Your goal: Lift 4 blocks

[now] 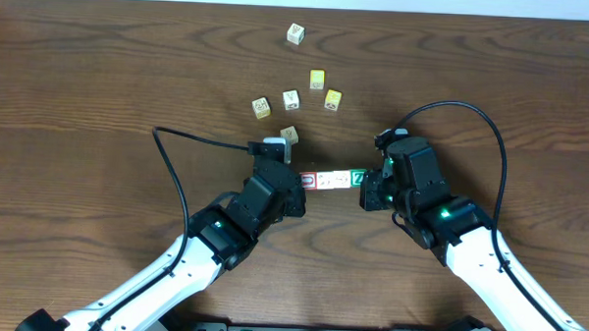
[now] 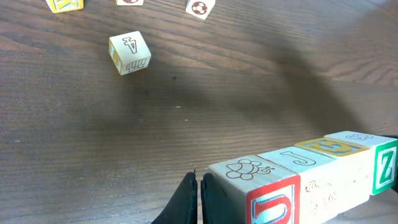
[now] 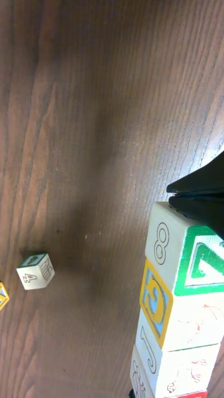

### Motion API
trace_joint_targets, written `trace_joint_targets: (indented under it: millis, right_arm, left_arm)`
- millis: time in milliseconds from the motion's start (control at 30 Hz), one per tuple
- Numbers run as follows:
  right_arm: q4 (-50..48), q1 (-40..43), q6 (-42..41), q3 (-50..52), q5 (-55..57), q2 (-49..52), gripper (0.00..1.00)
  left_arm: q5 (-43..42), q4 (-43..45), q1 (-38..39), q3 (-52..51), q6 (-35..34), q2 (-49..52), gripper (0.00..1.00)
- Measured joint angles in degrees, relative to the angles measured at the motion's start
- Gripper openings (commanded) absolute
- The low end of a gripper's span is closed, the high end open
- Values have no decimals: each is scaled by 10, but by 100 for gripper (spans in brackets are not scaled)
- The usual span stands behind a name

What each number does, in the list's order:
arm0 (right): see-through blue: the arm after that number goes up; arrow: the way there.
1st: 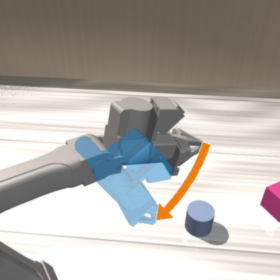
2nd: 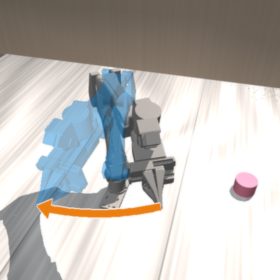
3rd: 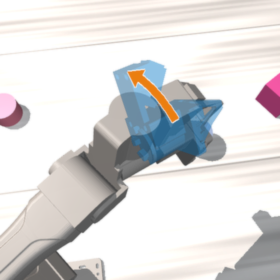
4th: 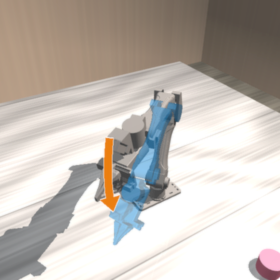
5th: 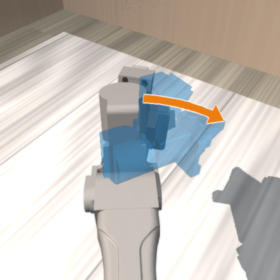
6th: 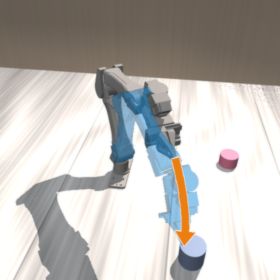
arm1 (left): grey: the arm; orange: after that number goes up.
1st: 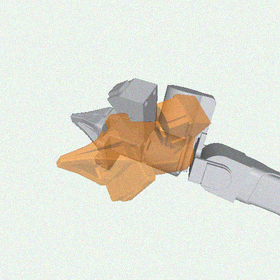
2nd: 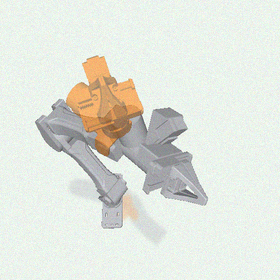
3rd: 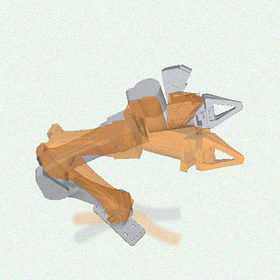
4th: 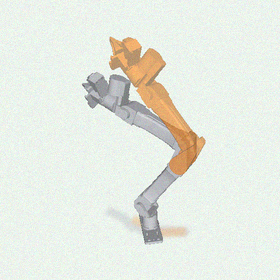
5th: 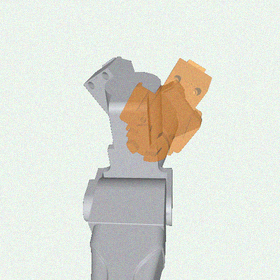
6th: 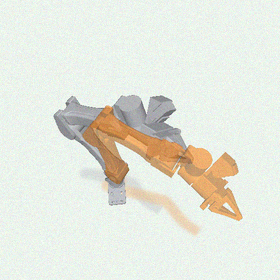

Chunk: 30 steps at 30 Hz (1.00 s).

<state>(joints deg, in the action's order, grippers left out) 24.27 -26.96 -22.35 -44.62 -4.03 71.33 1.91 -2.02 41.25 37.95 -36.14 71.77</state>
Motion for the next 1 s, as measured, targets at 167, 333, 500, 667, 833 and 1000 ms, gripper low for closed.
trace_joint_targets:
  millis: [167,333,500,667,833,1000]
  right_arm:
    - [0,0,0,0,0,0,1]
    - [0,0,0,0,0,0,1]
    - [0,0,0,0,0,0,1]
    - [0,0,0,0,0,0,1]
    - [0,0,0,0,0,0,1]
    - [0,0,0,0,0,0,1]
  left_arm:
    - [0,0,0,0,0,0,7]
    - [0,0,0,0,0,0,7]
    - [0,0,0,0,0,0,7]
    - [0,0,0,0,0,0,7]
    - [0,0,0,0,0,0,7]
    - [0,0,0,0,1,0,7]
